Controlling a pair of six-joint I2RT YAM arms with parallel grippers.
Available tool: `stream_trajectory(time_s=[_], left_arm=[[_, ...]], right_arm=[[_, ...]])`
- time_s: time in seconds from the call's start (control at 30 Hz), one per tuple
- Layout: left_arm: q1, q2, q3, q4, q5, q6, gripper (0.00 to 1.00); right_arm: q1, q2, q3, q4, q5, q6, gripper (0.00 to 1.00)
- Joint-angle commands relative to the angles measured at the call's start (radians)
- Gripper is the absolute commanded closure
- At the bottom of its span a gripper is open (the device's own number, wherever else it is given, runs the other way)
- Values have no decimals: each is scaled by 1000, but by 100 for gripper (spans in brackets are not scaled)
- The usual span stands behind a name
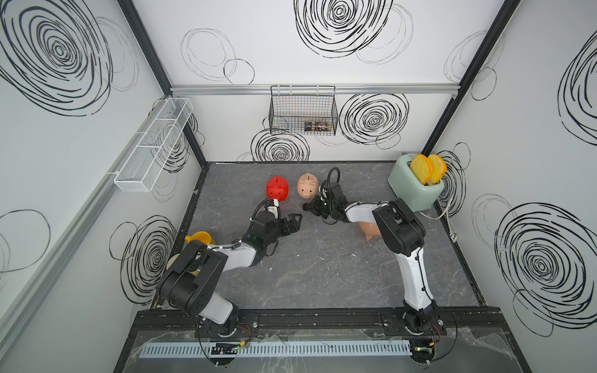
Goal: Open piggy banks
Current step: Place the lid at the center of the board.
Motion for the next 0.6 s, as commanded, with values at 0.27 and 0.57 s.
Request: stream_trajectory(time_s=[0.27,0.57], left_arm=[[11,-23,-11,37,-4,6,4],[12,-36,-18,29,-14,8,4]], right_arm=[[7,45,40,-22,20,23,90],[7,51,34,-16,29,32,85]])
